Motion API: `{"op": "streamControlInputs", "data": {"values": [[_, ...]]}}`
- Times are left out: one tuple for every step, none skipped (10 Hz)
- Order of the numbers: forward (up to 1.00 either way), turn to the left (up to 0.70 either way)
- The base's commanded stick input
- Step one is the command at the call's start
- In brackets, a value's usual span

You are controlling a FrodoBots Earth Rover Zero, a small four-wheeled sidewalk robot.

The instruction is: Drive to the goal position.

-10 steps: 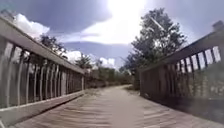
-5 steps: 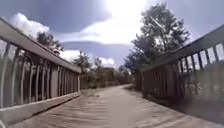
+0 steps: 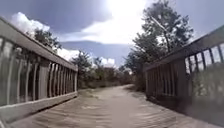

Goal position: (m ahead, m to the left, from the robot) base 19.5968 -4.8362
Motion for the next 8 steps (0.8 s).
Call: {"op": "streamControlInputs", "data": {"values": [[0.7, 0.0], [0.7, 0.0], [0.7, 0.0], [0.7, 0.0], [0.7, 0.0], [0.7, 0.0], [0.7, 0.0], [0.7, 0.0]]}}
